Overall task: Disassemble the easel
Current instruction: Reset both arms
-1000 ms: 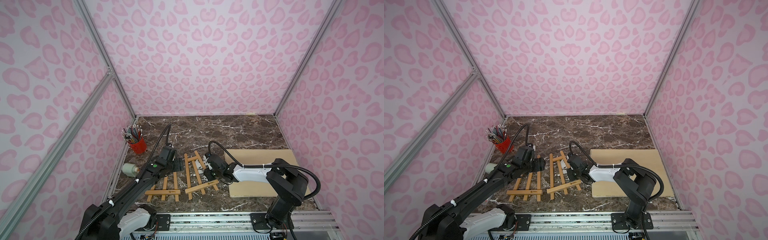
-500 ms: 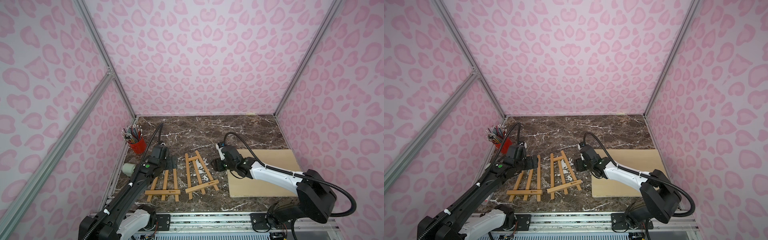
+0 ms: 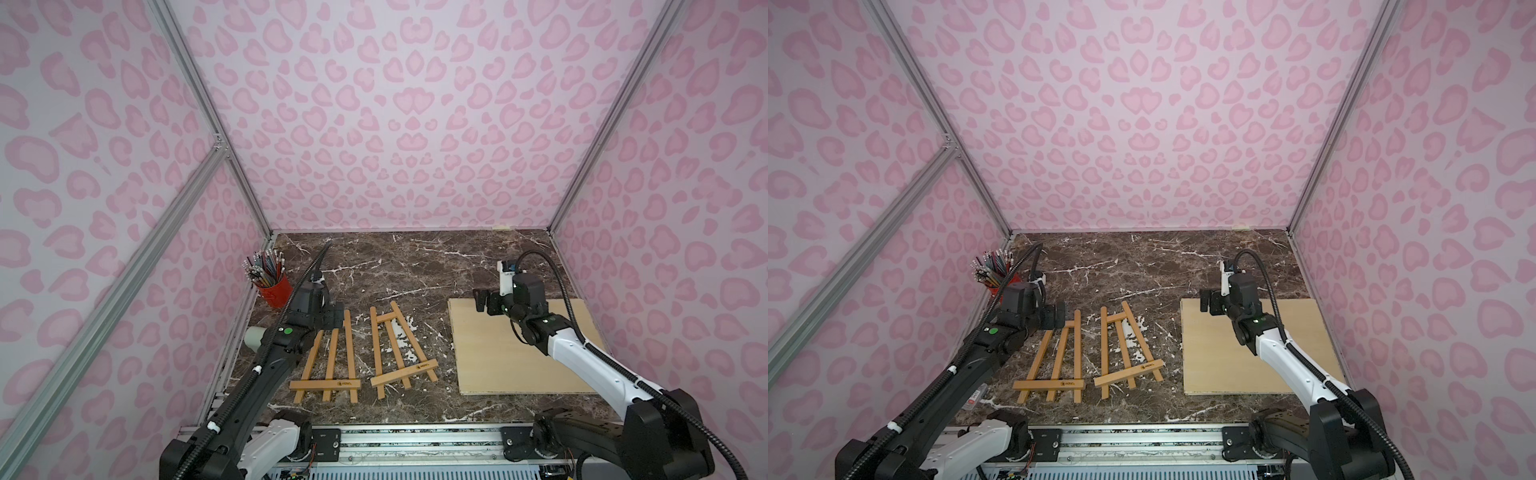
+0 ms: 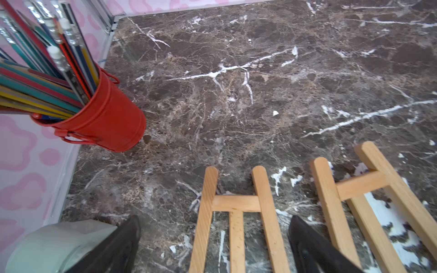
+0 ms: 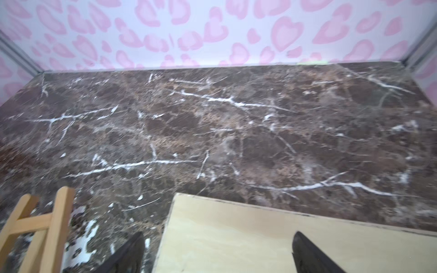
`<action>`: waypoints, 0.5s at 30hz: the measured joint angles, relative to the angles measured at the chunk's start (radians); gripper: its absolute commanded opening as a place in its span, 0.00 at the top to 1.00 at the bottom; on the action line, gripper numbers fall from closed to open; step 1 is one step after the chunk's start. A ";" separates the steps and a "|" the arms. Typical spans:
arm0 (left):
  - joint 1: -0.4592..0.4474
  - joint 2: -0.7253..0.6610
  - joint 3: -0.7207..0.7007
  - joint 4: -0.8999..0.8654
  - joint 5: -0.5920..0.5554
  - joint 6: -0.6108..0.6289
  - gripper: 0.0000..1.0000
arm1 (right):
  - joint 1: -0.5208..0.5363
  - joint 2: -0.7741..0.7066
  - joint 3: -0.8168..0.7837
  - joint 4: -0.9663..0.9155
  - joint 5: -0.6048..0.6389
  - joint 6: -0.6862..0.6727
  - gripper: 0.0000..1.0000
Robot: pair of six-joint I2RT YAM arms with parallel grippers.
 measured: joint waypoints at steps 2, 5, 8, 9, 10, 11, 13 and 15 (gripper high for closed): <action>0.025 0.011 -0.023 0.050 0.001 0.016 0.01 | -0.077 -0.007 -0.037 0.055 -0.008 -0.023 0.02; 0.040 0.034 -0.061 0.128 0.008 0.037 0.01 | -0.186 0.002 -0.087 0.138 -0.017 -0.045 0.01; 0.058 0.068 -0.090 0.207 0.011 0.055 0.01 | -0.251 0.025 -0.131 0.236 -0.039 -0.049 0.01; 0.067 0.083 -0.100 0.239 0.011 0.061 0.01 | -0.260 0.034 -0.152 0.283 -0.042 -0.054 0.01; 0.078 0.097 -0.111 0.272 0.012 0.068 0.01 | -0.262 0.043 -0.174 0.329 -0.047 -0.059 0.01; 0.086 0.107 -0.120 0.300 0.013 0.071 0.01 | -0.263 0.052 -0.192 0.366 -0.047 -0.066 0.01; 0.108 0.129 -0.142 0.367 0.024 0.077 0.01 | -0.264 0.078 -0.229 0.448 -0.047 -0.079 0.01; 0.126 0.147 -0.164 0.430 0.032 0.081 0.00 | -0.266 0.103 -0.262 0.529 -0.047 -0.097 0.01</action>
